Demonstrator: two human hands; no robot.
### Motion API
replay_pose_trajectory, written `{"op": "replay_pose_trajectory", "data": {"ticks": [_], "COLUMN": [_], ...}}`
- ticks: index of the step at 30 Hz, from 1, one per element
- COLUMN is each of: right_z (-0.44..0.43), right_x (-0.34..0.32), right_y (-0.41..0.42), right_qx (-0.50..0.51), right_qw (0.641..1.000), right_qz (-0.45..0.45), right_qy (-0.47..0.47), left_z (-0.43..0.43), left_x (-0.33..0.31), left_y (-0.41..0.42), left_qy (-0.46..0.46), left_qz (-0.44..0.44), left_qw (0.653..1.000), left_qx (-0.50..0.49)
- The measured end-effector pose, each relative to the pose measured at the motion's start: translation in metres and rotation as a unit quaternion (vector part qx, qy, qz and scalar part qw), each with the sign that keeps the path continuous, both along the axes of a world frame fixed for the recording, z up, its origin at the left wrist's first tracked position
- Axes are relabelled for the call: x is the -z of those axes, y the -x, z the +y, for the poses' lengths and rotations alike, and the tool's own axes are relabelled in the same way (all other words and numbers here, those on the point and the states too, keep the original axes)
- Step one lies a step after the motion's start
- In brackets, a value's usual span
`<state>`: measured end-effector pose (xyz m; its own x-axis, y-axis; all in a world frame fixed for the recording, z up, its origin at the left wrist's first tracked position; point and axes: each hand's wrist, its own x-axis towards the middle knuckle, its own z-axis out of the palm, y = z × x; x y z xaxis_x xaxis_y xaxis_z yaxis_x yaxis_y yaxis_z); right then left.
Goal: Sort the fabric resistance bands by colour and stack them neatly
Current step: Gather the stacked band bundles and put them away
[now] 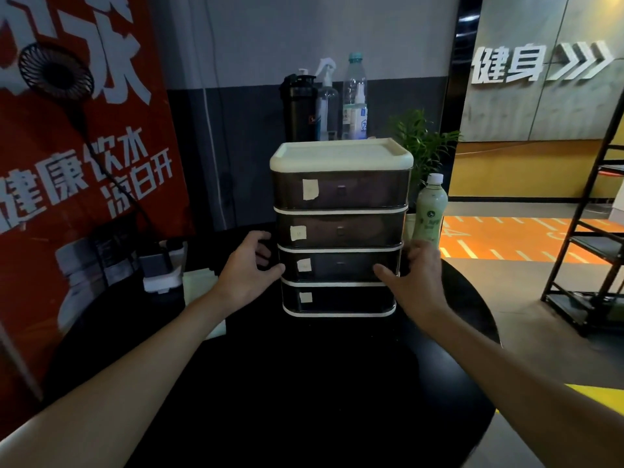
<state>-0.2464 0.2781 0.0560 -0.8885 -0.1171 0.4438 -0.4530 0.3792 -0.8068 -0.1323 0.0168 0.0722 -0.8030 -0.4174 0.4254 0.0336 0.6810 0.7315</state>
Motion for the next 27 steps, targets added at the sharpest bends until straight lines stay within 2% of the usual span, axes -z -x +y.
{"op": "replay_pose_trajectory", "data": {"ticks": [2, 7, 10, 15, 17, 19, 22, 24, 27], "right_z": [-0.003, -0.041, -0.080, -0.152, -0.177, -0.197, -0.209, -0.210, -0.211], "right_x": [0.011, 0.038, 0.049, 0.056, 0.052, 0.050, 0.050, 0.049, 0.047], "right_y": [-0.022, -0.077, -0.101, -0.126, -0.128, -0.127, -0.131, -0.134, -0.138], "right_qx": [-0.002, -0.152, -0.229, -0.294, -0.302, -0.281, -0.229, -0.213, -0.195], "right_qw": [0.999, 0.988, 0.973, 0.946, 0.933, 0.934, 0.947, 0.951, 0.956], "right_qz": [0.028, -0.002, -0.039, -0.126, -0.188, -0.202, -0.152, -0.130, -0.108], "right_qy": [0.016, 0.005, -0.006, -0.054, -0.058, -0.091, -0.165, -0.184, -0.189], "left_z": [-0.012, -0.050, -0.067, -0.093, -0.107, -0.120, -0.131, -0.139, -0.152], "left_x": [0.000, -0.005, -0.006, -0.001, -0.001, -0.003, -0.007, -0.007, -0.005], "left_y": [-0.015, -0.057, -0.074, -0.078, -0.073, -0.067, -0.055, -0.044, -0.031], "left_qy": [0.022, 0.034, 0.039, 0.111, 0.119, 0.116, 0.110, 0.108, 0.106], "left_qz": [-0.011, -0.067, -0.066, -0.108, -0.149, -0.193, -0.218, -0.245, -0.330], "left_qw": [1.000, 0.997, 0.997, 0.988, 0.982, 0.974, 0.970, 0.963, 0.938], "left_qx": [0.001, 0.031, 0.018, -0.008, -0.006, 0.000, 0.015, 0.020, 0.033]}}
